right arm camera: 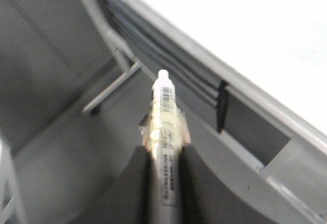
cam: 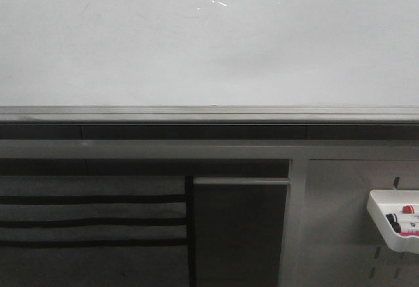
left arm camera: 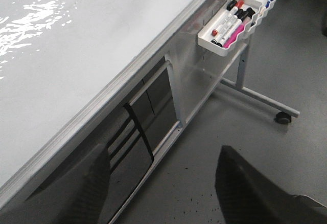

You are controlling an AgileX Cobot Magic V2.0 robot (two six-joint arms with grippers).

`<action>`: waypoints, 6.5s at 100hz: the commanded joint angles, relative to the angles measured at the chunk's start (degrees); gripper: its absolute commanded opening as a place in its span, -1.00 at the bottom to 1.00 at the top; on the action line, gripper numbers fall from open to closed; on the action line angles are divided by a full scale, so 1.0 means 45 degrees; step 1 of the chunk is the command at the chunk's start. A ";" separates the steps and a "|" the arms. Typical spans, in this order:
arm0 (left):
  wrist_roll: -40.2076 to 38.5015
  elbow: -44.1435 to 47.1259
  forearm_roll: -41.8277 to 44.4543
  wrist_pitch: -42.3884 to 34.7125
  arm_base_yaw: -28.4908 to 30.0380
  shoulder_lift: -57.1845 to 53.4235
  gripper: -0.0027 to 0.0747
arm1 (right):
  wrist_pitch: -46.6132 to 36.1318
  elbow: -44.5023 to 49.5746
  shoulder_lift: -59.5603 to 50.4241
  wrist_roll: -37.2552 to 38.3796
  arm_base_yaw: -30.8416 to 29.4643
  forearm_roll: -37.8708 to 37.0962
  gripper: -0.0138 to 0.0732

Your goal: Write number 3 on whiteboard

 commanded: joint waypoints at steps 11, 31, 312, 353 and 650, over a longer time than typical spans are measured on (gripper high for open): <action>-0.0113 0.0066 -0.0754 -0.1359 0.0028 -0.0300 0.09 | -0.3390 0.1811 -0.1595 0.0026 -0.0117 0.0357 -0.72; -0.0113 0.0066 -0.0754 -0.1359 0.0028 -0.0300 -0.03 | -0.3442 0.1599 -0.0884 0.0167 -0.0310 0.0311 -0.72; -0.0113 0.0066 -0.0754 -0.1359 0.0028 -0.0300 -0.78 | -0.0552 -0.1495 0.2377 -0.2847 0.1467 0.2073 -0.72; -0.0113 0.0066 -0.0837 -0.1465 0.0028 -0.0300 -0.78 | -0.1669 -0.0032 0.0874 -0.3459 0.1467 0.2073 -0.72; -0.1590 -0.0774 -0.2858 -1.2108 0.0263 0.8133 -0.98 | 0.0111 -0.0270 -0.1134 -0.7169 -0.2683 0.3281 0.13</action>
